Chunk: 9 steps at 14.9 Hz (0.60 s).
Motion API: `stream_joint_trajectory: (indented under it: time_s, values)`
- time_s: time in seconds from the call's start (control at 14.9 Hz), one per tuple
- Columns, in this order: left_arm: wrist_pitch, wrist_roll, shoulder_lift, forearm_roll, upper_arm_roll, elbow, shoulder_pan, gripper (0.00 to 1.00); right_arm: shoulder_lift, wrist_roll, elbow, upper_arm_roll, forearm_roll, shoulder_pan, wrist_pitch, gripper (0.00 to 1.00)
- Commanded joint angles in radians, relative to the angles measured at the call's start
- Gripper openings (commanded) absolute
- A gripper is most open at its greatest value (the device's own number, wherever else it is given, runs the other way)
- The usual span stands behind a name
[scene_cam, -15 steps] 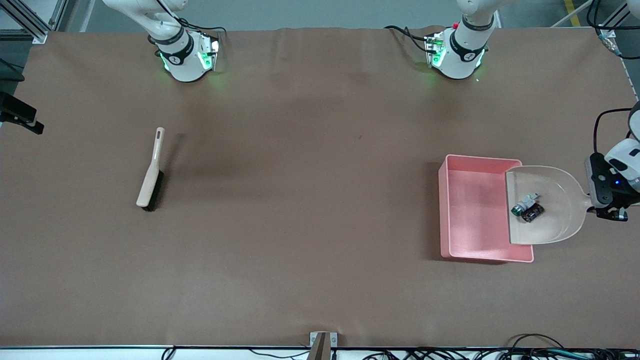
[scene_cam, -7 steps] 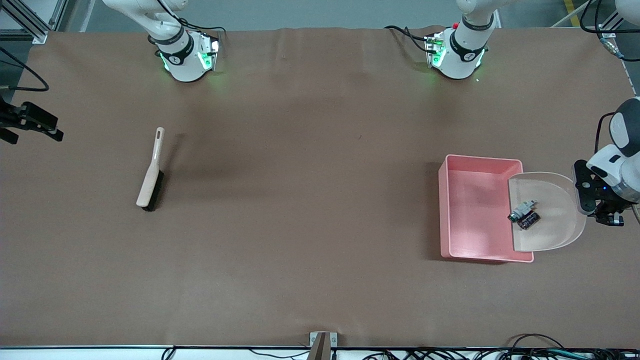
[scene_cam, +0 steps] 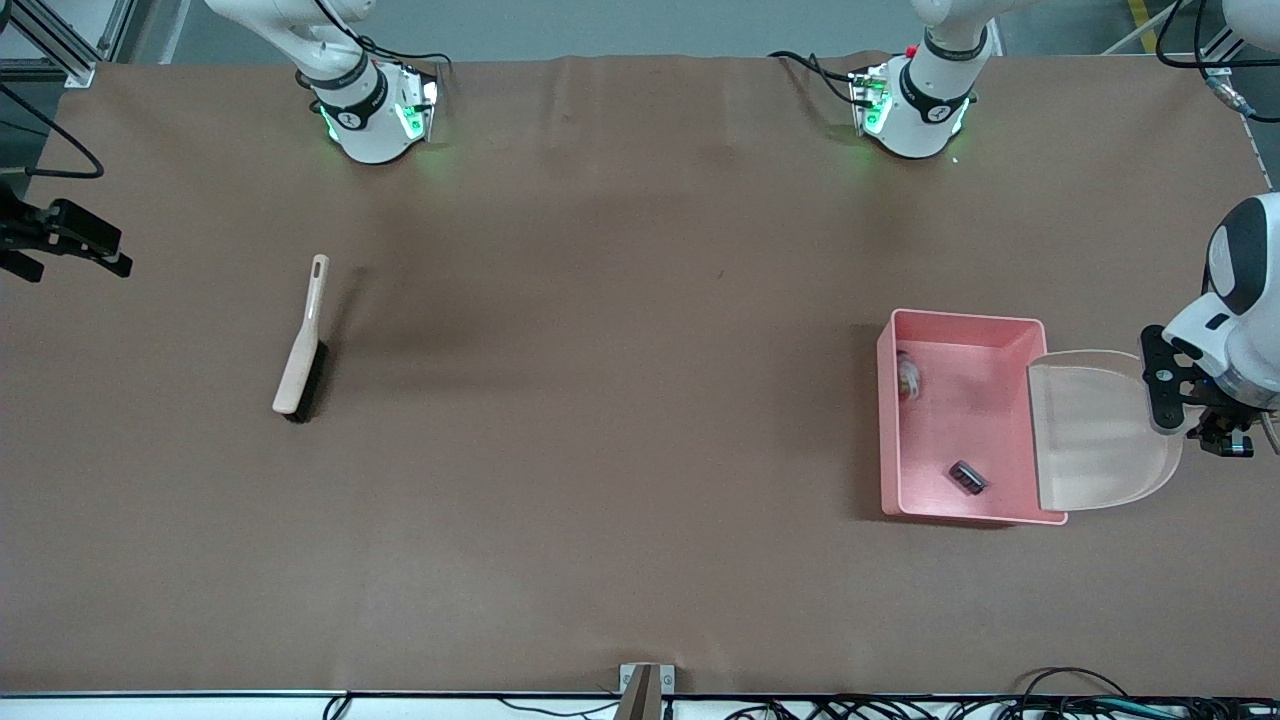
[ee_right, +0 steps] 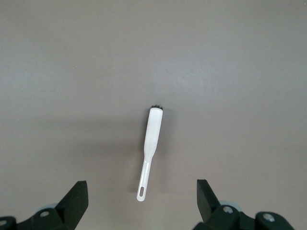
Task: Clean e-waste and dump in bin
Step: 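Bring the empty dustpan back to the table with the left gripper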
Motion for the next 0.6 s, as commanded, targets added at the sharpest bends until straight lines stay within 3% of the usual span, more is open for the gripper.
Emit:
stream_joint_trajectory:
  time_s: [0.0,0.13,0.54]
  values:
    - [-0.014,-0.039,-0.021,0.009,0.007,0.017,-0.016,0.01,-0.036,0.043,-0.034,0.007,-0.017,0.002,-0.002,1.0]
    - [-0.014,-0.121,-0.035,-0.012,-0.001,0.021,-0.02,0.01,-0.039,0.213,-0.031,0.015,-0.02,0.021,-0.047,1.0]
    - [-0.017,-0.207,-0.023,-0.285,-0.029,0.041,-0.121,0.01,-0.033,0.171,-0.023,0.016,-0.061,0.027,-0.045,1.0]
